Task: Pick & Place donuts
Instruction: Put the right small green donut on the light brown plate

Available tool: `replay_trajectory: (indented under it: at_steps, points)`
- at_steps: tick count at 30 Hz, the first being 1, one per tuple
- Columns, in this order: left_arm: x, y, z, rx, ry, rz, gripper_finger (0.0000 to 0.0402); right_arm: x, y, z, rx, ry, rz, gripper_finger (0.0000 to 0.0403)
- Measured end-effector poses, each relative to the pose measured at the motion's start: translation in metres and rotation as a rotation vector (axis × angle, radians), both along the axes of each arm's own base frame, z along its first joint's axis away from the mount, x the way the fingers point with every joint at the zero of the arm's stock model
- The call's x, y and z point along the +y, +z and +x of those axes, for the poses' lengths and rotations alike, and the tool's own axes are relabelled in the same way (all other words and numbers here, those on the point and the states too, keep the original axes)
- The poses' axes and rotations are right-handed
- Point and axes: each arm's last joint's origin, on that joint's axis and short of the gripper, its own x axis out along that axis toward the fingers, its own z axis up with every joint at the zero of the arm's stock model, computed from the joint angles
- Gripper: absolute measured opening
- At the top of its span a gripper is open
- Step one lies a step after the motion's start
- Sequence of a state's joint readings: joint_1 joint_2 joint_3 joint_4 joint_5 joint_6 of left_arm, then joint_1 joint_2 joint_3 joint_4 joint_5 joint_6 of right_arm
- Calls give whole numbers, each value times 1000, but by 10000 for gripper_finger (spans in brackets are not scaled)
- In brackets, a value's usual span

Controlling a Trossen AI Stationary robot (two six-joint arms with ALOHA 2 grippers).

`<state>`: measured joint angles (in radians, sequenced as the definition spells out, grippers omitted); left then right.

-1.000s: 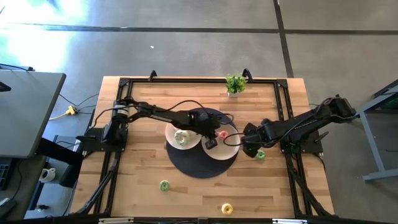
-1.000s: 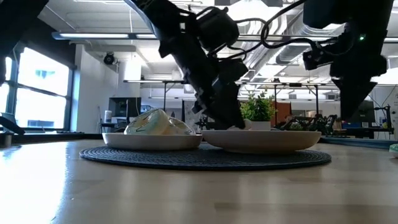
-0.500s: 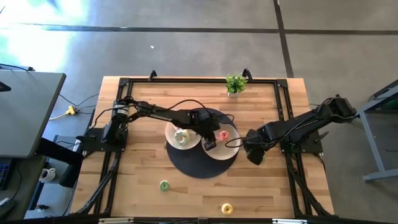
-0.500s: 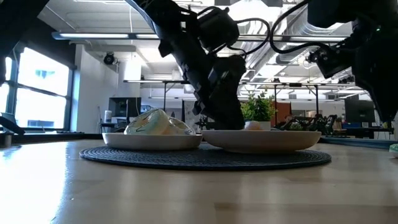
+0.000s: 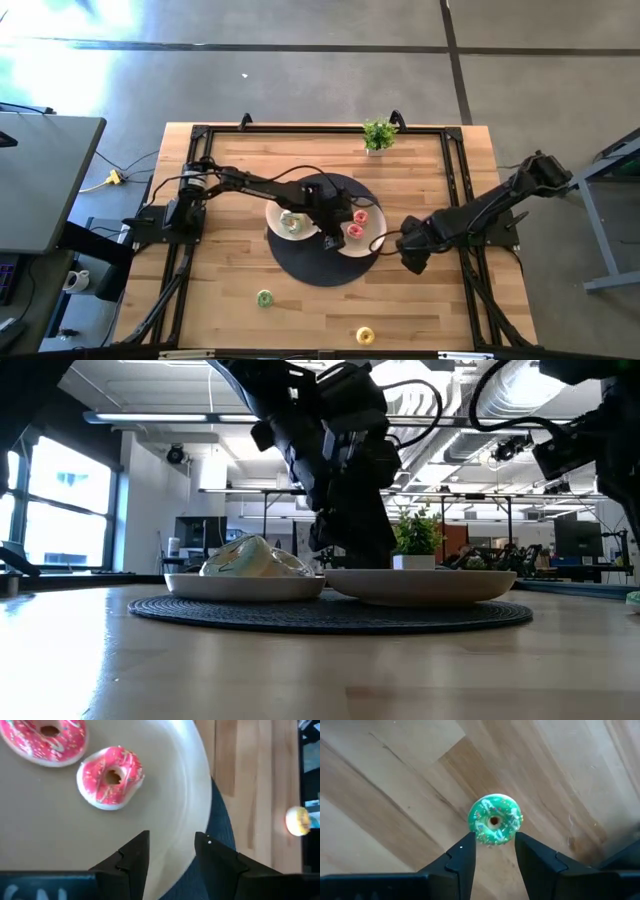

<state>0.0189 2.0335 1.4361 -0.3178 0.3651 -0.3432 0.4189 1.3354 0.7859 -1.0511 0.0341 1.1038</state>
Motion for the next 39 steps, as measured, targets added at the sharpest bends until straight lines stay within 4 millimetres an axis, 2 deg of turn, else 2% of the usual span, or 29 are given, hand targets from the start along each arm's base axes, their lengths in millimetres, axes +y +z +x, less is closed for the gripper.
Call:
replay_trajectory:
  at_steps: [6, 10, 13, 15, 17, 20, 22, 26, 30, 35, 37, 39]
  points:
    - [0, 36, -13, -57, -49, 17, 156, -2, -20, -7, -12, -57, -20, 133]
    - [-1, 66, -30, -72, -51, 19, 156, -6, -38, -17, 4, -96, -24, 133]
    - [-1, 92, -49, -69, -51, 27, 156, -9, -50, -22, 0, -135, -25, 133]
    - [-1, 106, -57, -94, -50, 31, 156, -10, -55, -24, -16, -147, -16, 132]
    - [-1, 117, -72, -61, -45, 33, 156, -9, -57, -24, -29, -147, -4, 123]
    - [-2, 140, -88, -107, -39, 28, 156, -8, -54, -21, -38, -145, -3, 92]
    - [-2, 153, -107, -83, -31, 28, 156, -6, -49, -16, -57, -138, -3, 62]
    - [-2, 176, -132, -114, -10, 23, 156, -1, -29, 2, -180, -94, -30, 13]
    - [-2, 197, -153, -179, 4, 36, 156, 1, -5, 28, -413, -52, -153, 20]
    - [-1, 211, -174, -215, 46, 85, 156, -7, 14, 62, -770, -49, -367, 30]
    - [0, 214, -177, -227, 64, 103, 156, -15, 15, 73, -816, -33, -387, 24]
    - [0, 215, -179, -227, 76, 116, 156, -23, 9, 80, -791, -15, -389, 16]
